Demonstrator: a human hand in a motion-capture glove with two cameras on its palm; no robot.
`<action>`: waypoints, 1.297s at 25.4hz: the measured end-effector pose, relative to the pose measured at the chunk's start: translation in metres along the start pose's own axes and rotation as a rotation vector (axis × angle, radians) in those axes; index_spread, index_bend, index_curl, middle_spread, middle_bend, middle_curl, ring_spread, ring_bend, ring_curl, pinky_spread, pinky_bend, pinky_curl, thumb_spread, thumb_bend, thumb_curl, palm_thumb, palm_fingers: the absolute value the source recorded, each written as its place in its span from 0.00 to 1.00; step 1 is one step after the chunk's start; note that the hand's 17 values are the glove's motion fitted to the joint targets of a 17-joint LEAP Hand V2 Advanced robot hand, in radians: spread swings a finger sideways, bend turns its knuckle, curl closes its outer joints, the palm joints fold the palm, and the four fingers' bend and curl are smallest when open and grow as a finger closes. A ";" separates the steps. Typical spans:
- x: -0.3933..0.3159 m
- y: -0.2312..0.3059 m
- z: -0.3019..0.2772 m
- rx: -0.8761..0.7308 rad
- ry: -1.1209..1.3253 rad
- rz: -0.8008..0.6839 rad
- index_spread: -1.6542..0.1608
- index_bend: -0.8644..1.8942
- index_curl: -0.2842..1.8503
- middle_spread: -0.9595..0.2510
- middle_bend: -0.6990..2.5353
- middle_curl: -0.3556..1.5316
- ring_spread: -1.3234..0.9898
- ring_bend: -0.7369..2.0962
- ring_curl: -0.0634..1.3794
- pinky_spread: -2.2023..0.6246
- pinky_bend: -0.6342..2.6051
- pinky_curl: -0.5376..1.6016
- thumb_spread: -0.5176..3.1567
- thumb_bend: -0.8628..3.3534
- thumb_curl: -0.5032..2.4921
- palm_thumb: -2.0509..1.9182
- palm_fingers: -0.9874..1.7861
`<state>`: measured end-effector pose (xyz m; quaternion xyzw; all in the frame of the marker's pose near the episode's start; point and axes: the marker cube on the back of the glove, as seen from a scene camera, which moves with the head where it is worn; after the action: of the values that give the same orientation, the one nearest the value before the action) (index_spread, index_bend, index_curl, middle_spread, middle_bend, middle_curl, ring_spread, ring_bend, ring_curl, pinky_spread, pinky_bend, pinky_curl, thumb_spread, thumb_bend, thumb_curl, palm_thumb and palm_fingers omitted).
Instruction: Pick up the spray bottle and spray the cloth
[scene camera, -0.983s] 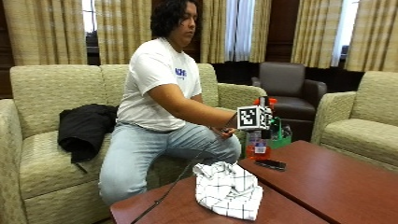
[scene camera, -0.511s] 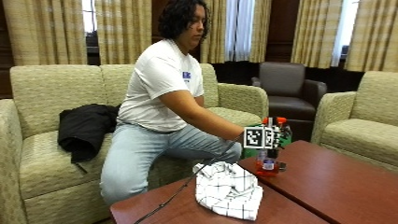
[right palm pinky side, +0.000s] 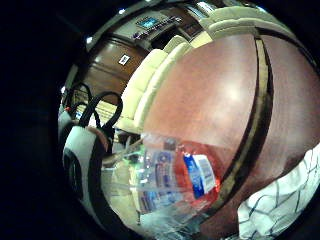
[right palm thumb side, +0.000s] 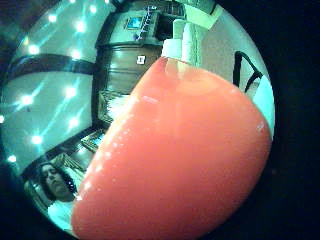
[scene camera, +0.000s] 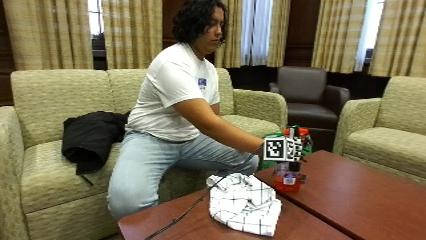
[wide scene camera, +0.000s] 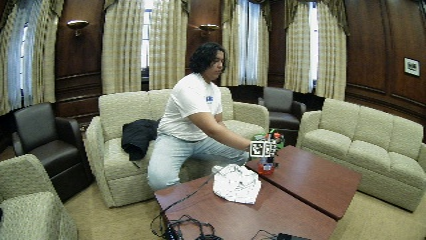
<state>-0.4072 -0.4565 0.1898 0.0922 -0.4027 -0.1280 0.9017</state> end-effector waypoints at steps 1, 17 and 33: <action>0.000 -0.001 0.001 0.000 0.009 -0.007 0.77 0.41 0.42 0.67 0.41 0.47 0.50 0.51 0.37 0.68 0.35 0.44 0.28 0.20 0.45 0.74 0.85; 0.001 0.009 0.006 -0.062 0.008 -0.004 0.77 0.41 0.42 0.67 0.41 0.48 0.49 0.50 0.37 0.68 0.35 0.45 0.29 0.20 0.45 0.74 0.85; 0.008 0.008 0.006 -0.015 0.002 0.086 0.76 0.37 0.40 0.66 0.39 0.46 0.49 0.49 0.36 0.69 0.36 0.44 0.30 0.19 0.44 0.73 0.81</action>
<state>-0.4059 -0.4517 0.2016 0.0679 -0.4045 -0.0920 0.9074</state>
